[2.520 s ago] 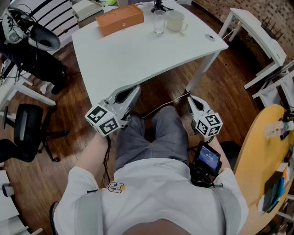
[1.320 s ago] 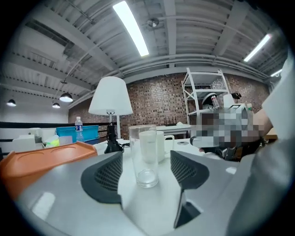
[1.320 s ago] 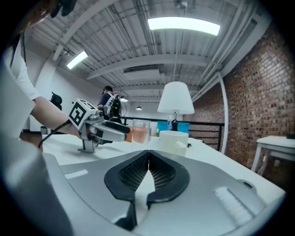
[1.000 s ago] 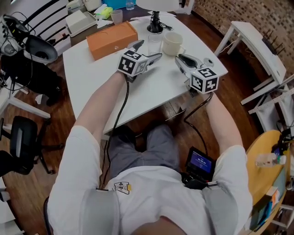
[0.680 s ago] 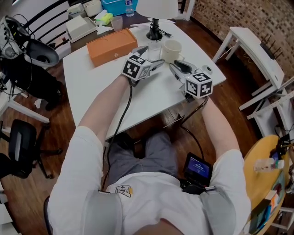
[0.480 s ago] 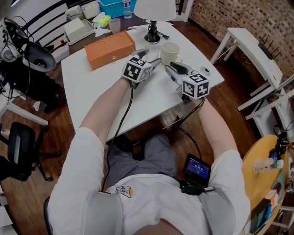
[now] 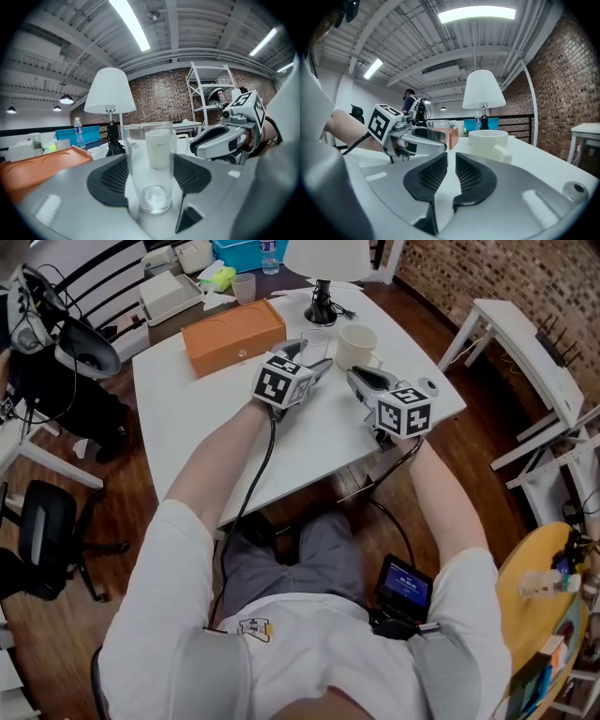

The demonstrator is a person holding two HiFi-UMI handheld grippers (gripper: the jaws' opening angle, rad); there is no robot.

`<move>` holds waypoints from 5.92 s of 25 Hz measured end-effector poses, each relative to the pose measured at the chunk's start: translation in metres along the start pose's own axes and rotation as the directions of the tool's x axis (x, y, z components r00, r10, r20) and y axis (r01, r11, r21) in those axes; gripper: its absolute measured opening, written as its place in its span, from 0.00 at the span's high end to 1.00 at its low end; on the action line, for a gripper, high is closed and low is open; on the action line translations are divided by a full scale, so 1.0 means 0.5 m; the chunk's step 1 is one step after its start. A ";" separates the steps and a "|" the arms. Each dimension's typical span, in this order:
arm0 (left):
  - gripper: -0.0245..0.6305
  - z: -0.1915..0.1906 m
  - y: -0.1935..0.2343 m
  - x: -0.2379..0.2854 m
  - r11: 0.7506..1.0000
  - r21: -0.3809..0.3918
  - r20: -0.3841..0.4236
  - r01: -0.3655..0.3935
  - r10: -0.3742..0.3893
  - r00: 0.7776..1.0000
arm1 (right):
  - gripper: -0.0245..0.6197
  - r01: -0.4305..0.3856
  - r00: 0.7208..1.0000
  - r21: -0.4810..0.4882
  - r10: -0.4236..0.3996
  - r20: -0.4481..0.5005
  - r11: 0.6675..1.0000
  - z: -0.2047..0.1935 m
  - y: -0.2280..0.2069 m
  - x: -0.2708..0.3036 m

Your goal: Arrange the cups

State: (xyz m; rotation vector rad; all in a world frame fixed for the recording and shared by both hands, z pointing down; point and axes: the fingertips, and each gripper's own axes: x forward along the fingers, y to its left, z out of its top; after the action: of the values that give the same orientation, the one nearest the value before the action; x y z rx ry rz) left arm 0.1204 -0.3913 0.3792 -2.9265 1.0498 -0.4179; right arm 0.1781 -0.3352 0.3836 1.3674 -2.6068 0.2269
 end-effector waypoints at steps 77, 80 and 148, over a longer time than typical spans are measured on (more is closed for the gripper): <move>0.39 0.062 0.530 -0.304 0.913 -0.151 0.023 -0.378 0.385 0.922 | 0.96 -0.120 0.985 0.014 0.121 -0.121 0.993 -0.002 0.126 0.159; 0.50 0.099 0.487 -0.353 0.922 -0.180 0.140 -0.344 0.370 0.918 | 0.96 -0.112 0.987 0.020 0.114 -0.112 0.993 -0.001 0.122 0.159; 0.96 -0.133 -0.078 -0.461 0.971 -0.237 -0.075 -0.038 0.020 0.997 | 0.96 -0.159 0.985 0.033 0.161 -0.054 0.987 -0.005 0.218 0.029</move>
State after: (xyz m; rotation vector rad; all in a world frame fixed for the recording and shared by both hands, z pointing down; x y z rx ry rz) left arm -0.0424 -0.2112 0.3901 -3.1204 1.2321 -0.4278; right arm 0.0803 -0.2850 0.3846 1.1424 -2.6772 0.3216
